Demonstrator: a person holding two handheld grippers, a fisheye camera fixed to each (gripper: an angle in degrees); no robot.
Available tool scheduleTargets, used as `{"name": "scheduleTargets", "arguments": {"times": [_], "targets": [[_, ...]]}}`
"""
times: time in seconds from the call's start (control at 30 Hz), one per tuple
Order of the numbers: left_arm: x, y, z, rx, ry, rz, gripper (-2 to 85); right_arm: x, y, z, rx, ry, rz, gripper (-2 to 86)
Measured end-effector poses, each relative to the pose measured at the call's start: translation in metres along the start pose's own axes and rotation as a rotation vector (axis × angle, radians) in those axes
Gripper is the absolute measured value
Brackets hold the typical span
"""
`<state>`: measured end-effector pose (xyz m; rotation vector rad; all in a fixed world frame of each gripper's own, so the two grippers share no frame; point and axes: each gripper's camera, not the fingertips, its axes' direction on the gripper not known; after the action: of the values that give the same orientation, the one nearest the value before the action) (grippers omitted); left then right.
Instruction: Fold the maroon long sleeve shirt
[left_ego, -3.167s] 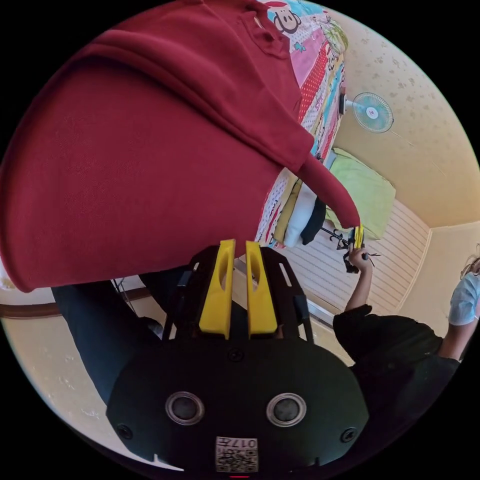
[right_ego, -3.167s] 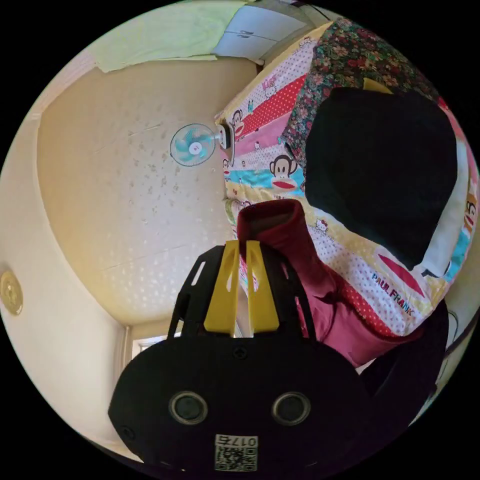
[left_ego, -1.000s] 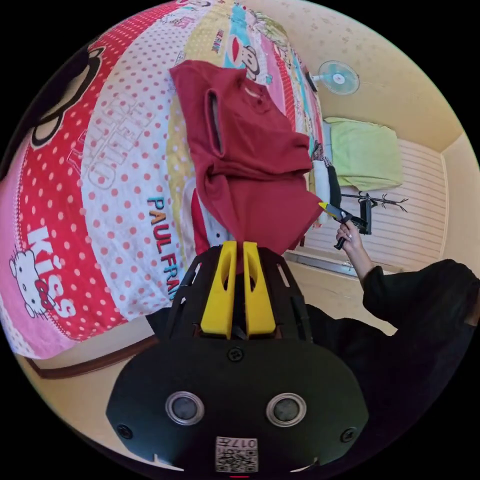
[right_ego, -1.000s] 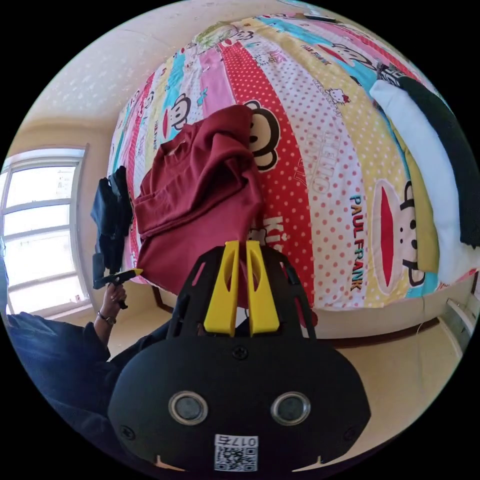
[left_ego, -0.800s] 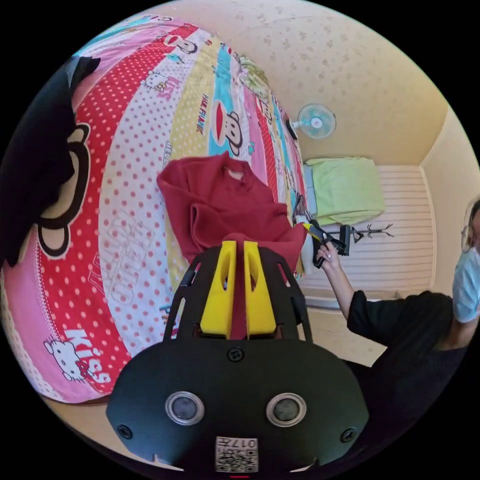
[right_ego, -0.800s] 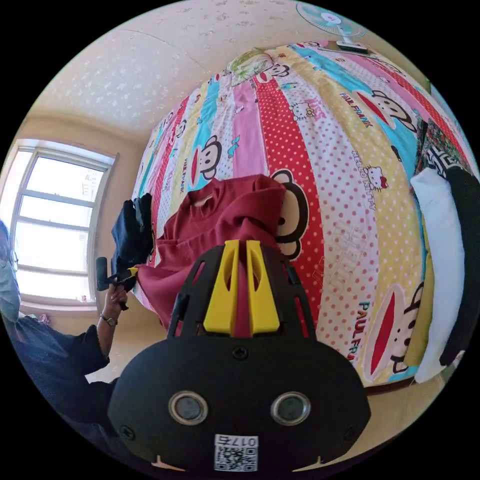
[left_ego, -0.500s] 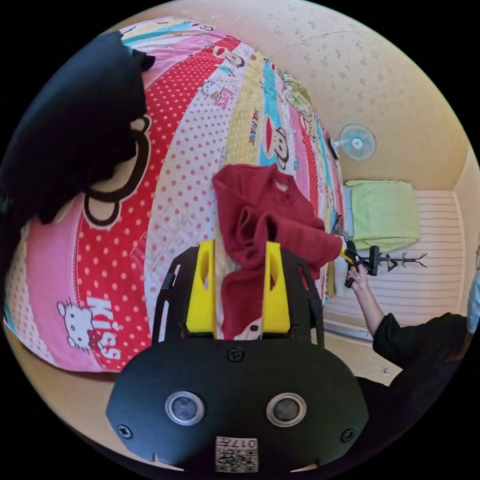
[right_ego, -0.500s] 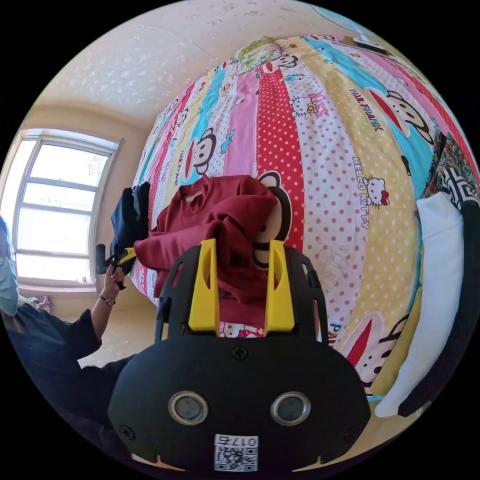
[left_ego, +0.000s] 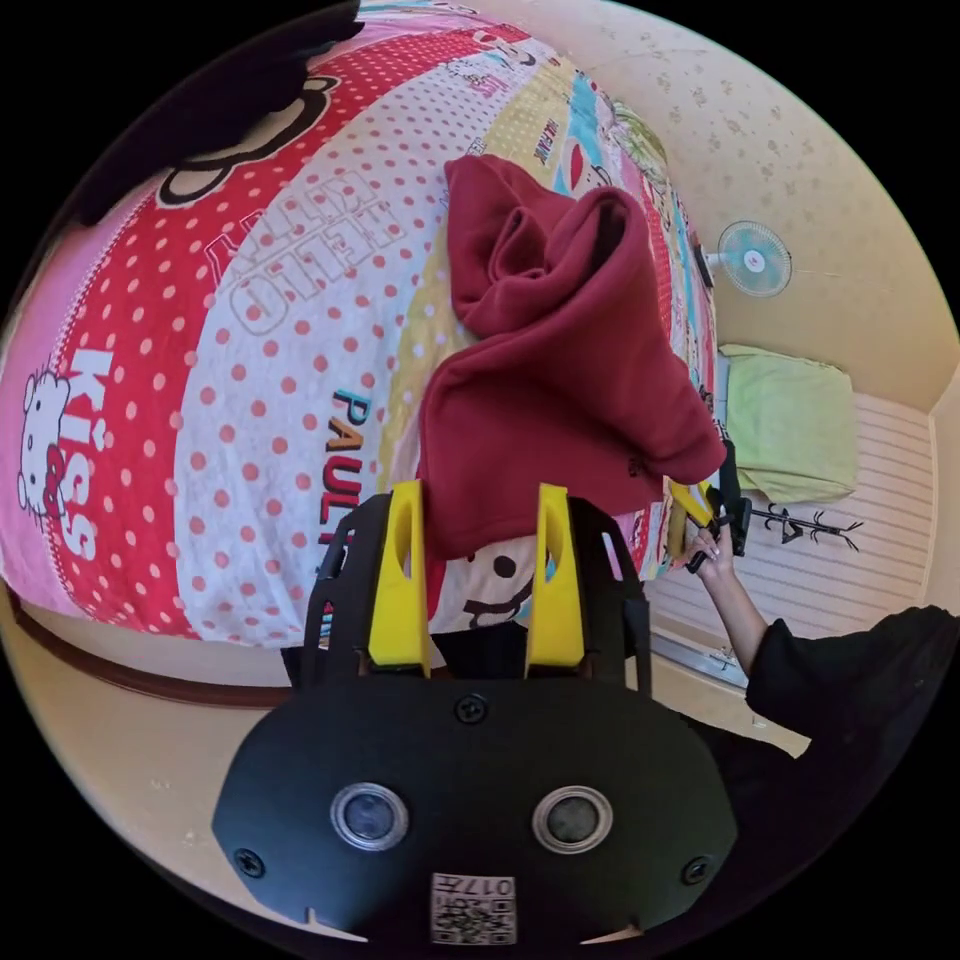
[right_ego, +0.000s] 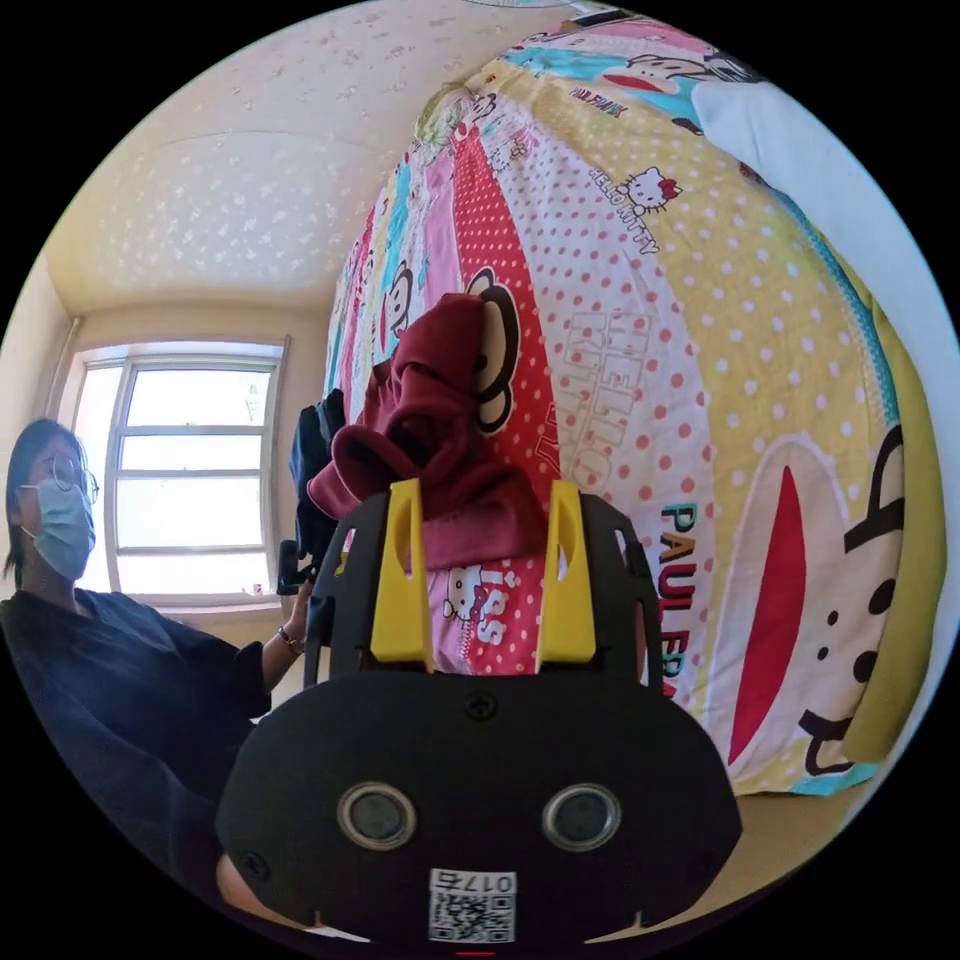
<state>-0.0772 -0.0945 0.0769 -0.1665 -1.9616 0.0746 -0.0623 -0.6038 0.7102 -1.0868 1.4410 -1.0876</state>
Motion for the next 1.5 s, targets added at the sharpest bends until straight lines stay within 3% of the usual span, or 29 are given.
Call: {"name": "scheduleTargets", "arguments": {"times": [0.1,0.23,0.27,0.37,0.5,0.57,0.63,0.73,0.87,1.0,1.1,1.17,1.2,1.4,1.5], "targets": [[-0.01,-0.003,0.01,0.005,-0.004,-0.058,12.9,0.013,0.001,0.02,-0.15,0.078,0.001,16.2],[-0.007,-0.01,0.008,-0.044,-0.061,-0.046,5.6,0.014,0.004,0.023,-0.105,0.107,0.038,10.4],[-0.006,-0.009,0.008,-0.106,-0.016,0.007,4.1,0.014,0.008,0.025,-0.129,-0.005,0.025,6.1],[-0.019,0.009,0.005,-0.311,0.152,0.051,3.4,0.009,0.035,0.018,-0.223,-0.142,0.021,4.3],[-0.055,0.085,-0.028,-0.426,0.345,-0.117,3.0,0.007,0.112,-0.02,-0.294,-0.319,0.056,3.5],[-0.069,0.122,-0.044,-0.429,0.436,-0.216,2.8,0.01,0.176,-0.055,-0.257,-0.457,0.177,3.3],[-0.072,0.145,-0.053,-0.399,0.539,-0.298,2.7,0.005,0.21,-0.078,-0.182,-0.525,0.247,3.2],[-0.057,0.122,-0.061,-0.236,0.743,-0.261,2.6,-0.008,0.217,-0.093,0.071,-0.671,0.232,3.0],[-0.037,0.0,-0.067,0.007,0.86,-0.041,2.9,-0.023,0.113,-0.046,0.202,-0.877,-0.03,2.8],[-0.038,-0.15,-0.064,0.192,0.8,0.104,3.7,-0.036,-0.024,0.017,0.242,-0.96,-0.183,3.2],[-0.057,-0.225,-0.05,0.229,0.524,0.021,7.5,-0.039,-0.124,0.067,0.173,-0.786,-0.116,4.1],[-0.059,-0.246,-0.044,0.22,0.355,0.01,10.4,-0.06,-0.164,0.085,0.088,-0.378,-0.036,5.6],[-0.058,-0.247,-0.043,0.217,0.293,0.009,11.7,-0.071,-0.167,0.086,0.081,-0.29,-0.033,5.8],[-0.066,-0.157,-0.015,0.207,0.055,-0.007,15.3,-0.224,-0.08,0.115,0.076,0.239,-0.43,3.9],[-0.096,-0.102,0.023,0.145,0.06,-0.094,16.8,-0.233,-0.011,0.182,-0.105,0.677,-0.581,2.0]]}}
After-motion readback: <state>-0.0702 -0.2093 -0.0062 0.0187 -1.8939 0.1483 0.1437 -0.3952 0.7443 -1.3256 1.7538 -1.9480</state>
